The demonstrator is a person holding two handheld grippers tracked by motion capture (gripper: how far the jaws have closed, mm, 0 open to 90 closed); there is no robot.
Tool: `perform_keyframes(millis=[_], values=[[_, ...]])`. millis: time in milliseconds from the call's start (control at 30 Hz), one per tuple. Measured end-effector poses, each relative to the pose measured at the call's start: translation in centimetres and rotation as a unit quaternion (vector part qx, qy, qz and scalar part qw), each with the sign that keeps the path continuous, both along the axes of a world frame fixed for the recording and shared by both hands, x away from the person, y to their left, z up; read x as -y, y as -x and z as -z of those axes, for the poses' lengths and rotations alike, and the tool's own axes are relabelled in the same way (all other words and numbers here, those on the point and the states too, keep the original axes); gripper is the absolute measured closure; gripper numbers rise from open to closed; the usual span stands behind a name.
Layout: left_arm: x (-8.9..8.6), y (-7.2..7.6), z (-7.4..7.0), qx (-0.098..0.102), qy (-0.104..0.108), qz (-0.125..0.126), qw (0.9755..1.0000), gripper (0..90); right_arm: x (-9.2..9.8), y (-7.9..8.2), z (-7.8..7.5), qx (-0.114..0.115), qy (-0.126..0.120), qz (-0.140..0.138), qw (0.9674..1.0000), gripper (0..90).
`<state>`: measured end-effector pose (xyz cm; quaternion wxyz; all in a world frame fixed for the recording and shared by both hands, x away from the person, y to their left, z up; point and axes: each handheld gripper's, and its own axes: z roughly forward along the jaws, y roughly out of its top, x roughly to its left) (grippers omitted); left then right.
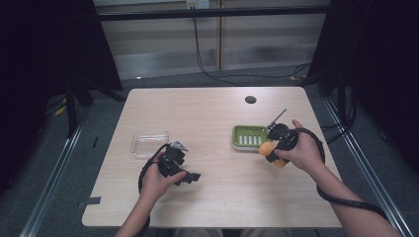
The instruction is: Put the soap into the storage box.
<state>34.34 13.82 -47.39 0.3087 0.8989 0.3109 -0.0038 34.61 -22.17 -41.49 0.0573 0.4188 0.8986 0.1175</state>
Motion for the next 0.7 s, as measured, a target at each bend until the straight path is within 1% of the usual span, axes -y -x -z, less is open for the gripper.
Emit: perform_keyframes(millis=[67, 100, 133, 200, 267, 300, 333, 367, 400, 433, 500, 533, 567, 700], values=[[0.0, 0.0, 0.0, 0.001, 0.0, 0.0, 1.0, 7.6, -0.1, -0.1, 0.0, -0.003, 0.001, 0.001, 1.0, 51.1], [0.1, 0.1, 0.0, 0.0, 0.007, -0.009, 0.9999, 7.6, -0.1, -0.3, 0.0, -0.002, -0.001, -0.004, 1.0, 51.1], [0.1, 0.1, 0.0, 0.0, 0.006, -0.008, 0.9999, 7.6, -0.1, -0.3, 0.1, -0.001, -0.004, -0.004, 1.0, 51.1], [0.0, 0.0, 0.0, 0.001, 0.002, -0.003, 1.0, 7.6, -0.2, -0.5, 0.1, -0.002, -0.001, -0.008, 1.0, 51.1], [0.0, 0.0, 0.0, 0.0, 0.0, -0.004, 1.0, 7.6, -0.2, -0.7, 0.1, 0.001, 0.001, -0.013, 0.9999, 51.1], [0.1, 0.0, 0.1, 0.0, 0.005, -0.011, 0.9999, 7.6, -0.2, -0.7, 0.1, 0.001, -0.002, -0.012, 0.9999, 51.1], [0.0, 0.0, 0.0, 0.0, 0.001, -0.003, 1.0, 7.6, -0.3, -0.8, 0.0, 0.001, -0.004, -0.011, 0.9999, 51.1], [0.1, 0.0, 0.0, 0.0, 0.005, -0.01, 0.9999, 7.6, -0.3, -0.9, 0.0, 0.002, -0.005, -0.015, 0.9999, 51.1], [0.0, 0.0, 0.0, 0.0, 0.005, -0.01, 0.9999, 7.5, -0.3, -0.9, 0.0, 0.0, -0.003, -0.016, 0.9999, 51.1], [0.1, 0.0, 0.0, 0.0, 0.006, -0.01, 0.9999, 7.6, -0.3, -1.0, 0.0, 0.002, -0.003, -0.019, 0.9998, 51.1], [0.0, 0.0, 0.0, 0.001, 0.001, -0.003, 1.0, 7.5, -0.4, -1.2, -0.1, 0.0, -0.005, -0.02, 0.9998, 51.1], [0.0, 0.0, 0.0, 0.001, -0.003, 0.0, 1.0, 7.6, -0.4, -1.3, -0.1, 0.003, -0.006, -0.022, 0.9997, 51.1], [0.0, 0.0, 0.0, 0.0, 0.0, -0.003, 1.0, 7.6, -0.5, -1.3, -0.1, 0.003, -0.004, -0.025, 0.9997, 51.1], [0.0, 0.0, 0.1, -0.001, -0.001, -0.002, 1.0, 7.6, -0.6, -1.6, -0.3, 0.005, -0.005, -0.028, 0.9996, 51.1]])
